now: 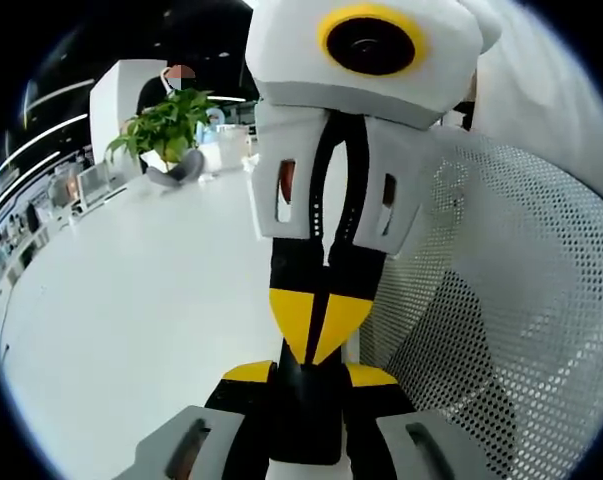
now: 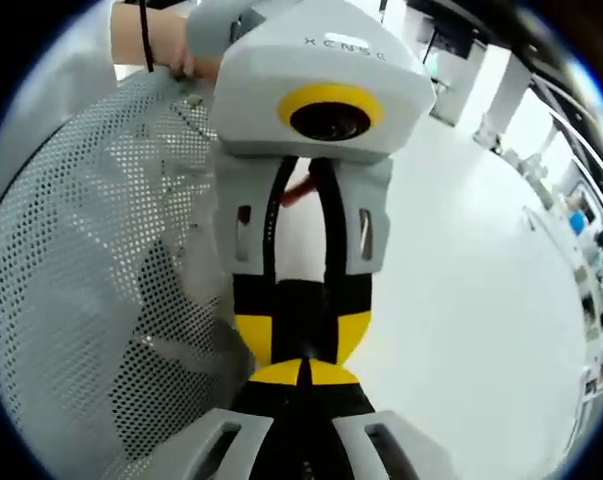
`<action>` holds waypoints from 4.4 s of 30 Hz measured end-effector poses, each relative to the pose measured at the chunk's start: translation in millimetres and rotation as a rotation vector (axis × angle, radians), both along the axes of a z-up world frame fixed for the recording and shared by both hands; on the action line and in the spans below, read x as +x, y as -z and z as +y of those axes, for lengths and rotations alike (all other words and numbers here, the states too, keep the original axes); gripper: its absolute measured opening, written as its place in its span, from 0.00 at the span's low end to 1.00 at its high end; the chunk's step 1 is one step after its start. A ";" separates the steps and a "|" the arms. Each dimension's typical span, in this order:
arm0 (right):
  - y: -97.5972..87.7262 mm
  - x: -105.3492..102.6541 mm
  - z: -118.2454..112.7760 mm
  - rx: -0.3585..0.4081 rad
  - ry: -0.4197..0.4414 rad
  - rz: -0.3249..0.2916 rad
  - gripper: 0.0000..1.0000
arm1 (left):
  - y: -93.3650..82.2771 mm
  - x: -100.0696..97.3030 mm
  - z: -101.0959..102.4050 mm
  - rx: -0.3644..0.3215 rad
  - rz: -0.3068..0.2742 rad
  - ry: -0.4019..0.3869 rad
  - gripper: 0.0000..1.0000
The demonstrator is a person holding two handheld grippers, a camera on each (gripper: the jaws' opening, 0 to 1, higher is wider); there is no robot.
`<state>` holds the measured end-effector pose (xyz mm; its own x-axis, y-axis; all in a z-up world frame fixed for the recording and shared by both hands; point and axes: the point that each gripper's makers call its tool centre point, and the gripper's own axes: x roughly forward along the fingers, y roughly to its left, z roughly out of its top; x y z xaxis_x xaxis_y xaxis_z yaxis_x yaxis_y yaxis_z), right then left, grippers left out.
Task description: Press the specified remote control buttons in sequence, fully releasing each button before pressing the next.
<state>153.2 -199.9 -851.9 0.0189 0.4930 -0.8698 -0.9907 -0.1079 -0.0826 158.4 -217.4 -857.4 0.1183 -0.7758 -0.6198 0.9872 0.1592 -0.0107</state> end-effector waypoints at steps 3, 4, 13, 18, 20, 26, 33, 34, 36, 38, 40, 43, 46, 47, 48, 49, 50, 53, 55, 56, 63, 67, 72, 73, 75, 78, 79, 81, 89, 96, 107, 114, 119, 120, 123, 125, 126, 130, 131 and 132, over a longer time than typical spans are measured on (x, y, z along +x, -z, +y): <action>0.3 -0.4 -0.2 -0.001 0.006 0.000 0.00 | 0.4 0.1 0.2 0.001 -0.001 -0.007 0.25; 0.4 -0.4 -0.3 -0.002 0.008 0.000 0.00 | 0.4 -0.1 0.1 0.001 -0.002 -0.007 0.25; 0.7 1.0 -0.7 0.011 0.079 0.031 0.00 | 0.4 0.2 -0.7 -0.006 -0.003 0.000 0.25; 0.9 0.7 -0.2 0.003 0.061 0.008 0.00 | 0.6 0.8 -0.7 -0.003 -0.004 -0.004 0.25; 0.6 1.2 0.2 0.000 0.062 0.009 0.00 | 0.4 0.9 -0.4 -0.001 -0.004 -0.004 0.25; 0.8 1.5 -0.2 -0.003 0.077 0.014 0.00 | 0.5 1.1 -0.7 0.000 -0.004 -0.006 0.25; 1.1 1.5 -0.6 -0.005 0.094 -0.004 0.00 | 0.5 1.3 -1.3 0.000 -0.004 -0.005 0.25; 1.1 1.7 -0.6 -0.005 0.096 -0.004 0.00 | 0.6 1.3 -1.4 0.000 -0.004 -0.005 0.25; 1.1 1.9 -0.7 -0.006 0.099 -0.003 0.00 | 0.5 1.3 -1.4 0.000 -0.004 -0.005 0.25; 1.2 2.2 -0.7 -0.008 0.104 0.001 0.00 | 0.4 1.3 -1.5 0.000 -0.004 -0.005 0.25; 1.3 2.4 -0.5 -0.011 0.106 0.005 0.00 | 0.4 1.2 -1.4 -0.001 -0.004 -0.004 0.25; 1.4 2.3 -0.3 -0.018 0.104 0.008 0.00 | 0.6 1.3 -1.3 -0.001 -0.004 -0.004 0.25; 1.6 2.3 -0.3 -0.022 0.106 0.008 0.00 | 0.5 1.2 -1.2 -0.001 -0.004 -0.005 0.25; 1.5 2.2 -0.4 -0.025 0.108 0.009 0.00 | 0.4 1.2 -1.3 0.000 -0.004 -0.005 0.25; 1.4 2.3 -0.4 -0.026 0.108 0.010 0.00 | 0.4 1.3 -1.2 0.000 -0.004 -0.006 0.25; 1.5 2.3 -0.3 -0.028 0.109 0.011 0.00 | 0.4 1.2 -1.2 -0.001 -0.004 -0.006 0.25; 1.7 2.4 -0.3 -0.031 0.107 0.013 0.00 | 0.5 1.3 -1.2 -0.001 -0.004 -0.006 0.25; 1.7 2.5 -0.3 -0.036 0.105 0.017 0.00 | 0.5 1.4 -1.1 -0.001 -0.003 -0.007 0.25; 1.9 2.4 -0.3 -0.041 0.103 0.019 0.00 | 0.8 1.4 -1.0 -0.002 -0.003 -0.007 0.25; 1.9 2.4 -0.3 -0.042 0.103 0.019 0.00 | 0.5 1.2 -1.0 -0.003 -0.003 -0.007 0.25; 2.3 2.1 0.0 -0.063 0.093 0.008 0.00 | 0.6 1.4 -1.0 -0.009 0.000 -0.011 0.25; 2.7 2.4 0.5 -0.084 0.092 0.006 0.00 | 1.0 1.7 -1.2 -0.010 0.000 -0.008 0.25; 3.3 2.3 1.3 -0.121 0.078 -0.006 0.00 | 0.7 1.5 -1.5 -0.009 -0.002 -0.007 0.25; 3.3 2.2 1.2 -0.126 0.076 -0.008 0.00 | 0.8 1.5 -1.5 -0.009 -0.002 -0.006 0.25; 3.5 2.4 1.3 -0.140 0.072 -0.009 0.00 | 0.5 1.4 -1.6 -0.009 -0.001 -0.006 0.25; 3.7 2.5 1.0 -0.160 0.065 -0.013 0.00 | 0.3 1.2 -1.8 -0.009 -0.001 -0.004 0.25; 4.0 2.4 1.0 -0.165 0.065 -0.013 0.00 | 0.4 1.2 -1.7 -0.010 -0.001 -0.004 0.25; 4.2 2.5 0.9 -0.175 0.062 -0.013 0.00 | 0.5 1.3 -1.8 -0.009 -0.002 -0.004 0.25; 4.2 3.3 0.8 -0.185 0.056 -0.021 0.00 | 0.7 2.1 -2.7 -0.011 -0.003 -0.007 0.25; 3.7 3.8 0.7 -0.169 0.075 -0.028 0.00 | 0.2 2.3 -3.2 -0.012 -0.003 -0.009 0.25; 1.6 2.0 0.4 -0.006 0.056 -0.135 0.00 | 0.2 1.7 -3.3 -0.012 -0.003 -0.012 0.25; -1.5 3.9 0.1 0.163 0.163 -0.005 0.00 | 0.0 2.3 -3.1 -0.011 -0.003 -0.011 0.25; -2.8 5.4 -1.2 0.204 0.171 0.025 0.00 | 0.0 2.8 -3.2 -0.011 -0.002 -0.013 0.25; -2.9 5.1 -0.6 0.206 0.170 0.025 0.00 | 0.0 2.9 -3.1 -0.011 -0.002 -0.013 0.25; -3.3 5.3 0.4 0.212 0.177 0.033 0.00 | 0.1 3.2 -3.0 -0.011 -0.002 -0.013 0.25; -3.8 3.2 0.8 0.223 0.191 0.064 0.00 | 0.1 3.3 -3.2 -0.011 -0.003 -0.013 0.25; -3.9 2.3 1.0 0.228 0.196 0.072 0.01 | 0.2 3.3 -3.2 -0.011 -0.003 -0.012 0.25; -3.6 0.2 1.5 0.231 0.183 0.063 0.03 | 0.0 3.2 -3.1 -0.010 -0.003 -0.013 0.25; -3.6 -0.2 1.5 0.229 0.179 0.062 0.03 | -0.1 3.1 -3.0 -0.010 -0.003 -0.013 0.25; -3.6 -0.1 1.6 0.226 0.175 0.060 0.03 | 0.0 3.1 -2.9 -0.009 -0.003 -0.013 0.25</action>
<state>153.1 -198.3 -848.3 0.0730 0.6685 -0.7401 -0.9965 0.0798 -0.0262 161.6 -220.4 -857.5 0.1308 -0.7799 -0.6121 0.9850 0.1723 -0.0090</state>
